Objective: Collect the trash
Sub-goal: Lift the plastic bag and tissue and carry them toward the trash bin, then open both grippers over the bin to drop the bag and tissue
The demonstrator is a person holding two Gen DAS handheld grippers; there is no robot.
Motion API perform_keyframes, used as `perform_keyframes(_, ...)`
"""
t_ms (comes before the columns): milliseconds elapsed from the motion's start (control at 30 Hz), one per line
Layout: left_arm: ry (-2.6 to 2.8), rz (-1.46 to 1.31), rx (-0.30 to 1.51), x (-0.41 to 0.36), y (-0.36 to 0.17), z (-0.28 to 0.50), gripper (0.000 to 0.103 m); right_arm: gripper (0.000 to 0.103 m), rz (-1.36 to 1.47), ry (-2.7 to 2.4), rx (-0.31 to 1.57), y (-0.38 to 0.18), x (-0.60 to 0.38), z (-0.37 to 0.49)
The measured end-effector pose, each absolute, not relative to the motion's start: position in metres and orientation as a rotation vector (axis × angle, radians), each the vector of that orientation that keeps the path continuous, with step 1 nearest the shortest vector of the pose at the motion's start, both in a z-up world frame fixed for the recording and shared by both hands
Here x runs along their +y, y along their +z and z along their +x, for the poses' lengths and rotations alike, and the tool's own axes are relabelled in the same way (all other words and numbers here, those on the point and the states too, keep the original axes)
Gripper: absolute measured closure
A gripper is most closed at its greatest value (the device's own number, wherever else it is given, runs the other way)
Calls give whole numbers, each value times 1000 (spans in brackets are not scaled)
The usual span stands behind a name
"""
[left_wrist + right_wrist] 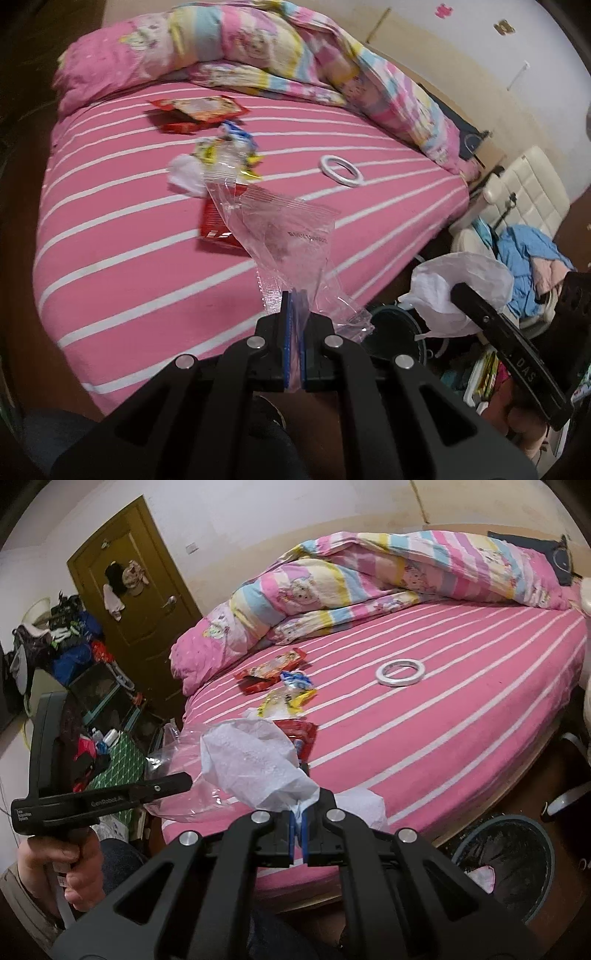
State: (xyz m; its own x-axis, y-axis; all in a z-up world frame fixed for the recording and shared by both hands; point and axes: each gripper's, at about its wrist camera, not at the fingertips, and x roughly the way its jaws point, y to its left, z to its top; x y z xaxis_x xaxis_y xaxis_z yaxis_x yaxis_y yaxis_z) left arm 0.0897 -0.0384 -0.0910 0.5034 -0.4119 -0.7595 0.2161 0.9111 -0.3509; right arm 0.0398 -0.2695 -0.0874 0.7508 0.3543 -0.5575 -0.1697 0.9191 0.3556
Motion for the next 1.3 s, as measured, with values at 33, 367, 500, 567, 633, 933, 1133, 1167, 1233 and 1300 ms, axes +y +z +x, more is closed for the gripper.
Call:
perform_keyframes(33,-391,-215,977,-46,-91,90,100,100,300,285,662,-88,-274,38)
perform_keyframes(367,-533,-113,1038,-150,-107,103,100,100,415,149,672,-115,-357,21)
perform_keyframes(500,-587,-83,1079,-195,-123,107,100,100,451,89,685,-131,-390,16)
perform_keyframes(567,-613,-71,1103,-218,-134,109,100,100,480,53,697,-142,-409,11)
perform_keyframes(633,-639,-56,1131,-242,-147,110,100,100,500,24,709,-151,-424,8)
perform_keyframes(933,-718,-29,1273,-315,-218,118,100,100,572,-150,825,-216,-488,-5)
perform_keyframes(1133,-809,32,1392,-361,-275,117,100,100,622,-240,930,-266,-514,-10)
perform_keyframes(1167,-828,41,1404,-368,-282,116,99,100,628,-253,948,-276,-518,-10)
perform_keyframes(1233,-848,44,1425,-375,-294,118,98,100,631,-274,977,-290,-523,-11)
perform_keyframes(1300,-848,39,1468,-381,-315,119,95,99,635,-293,1013,-307,-527,-8)
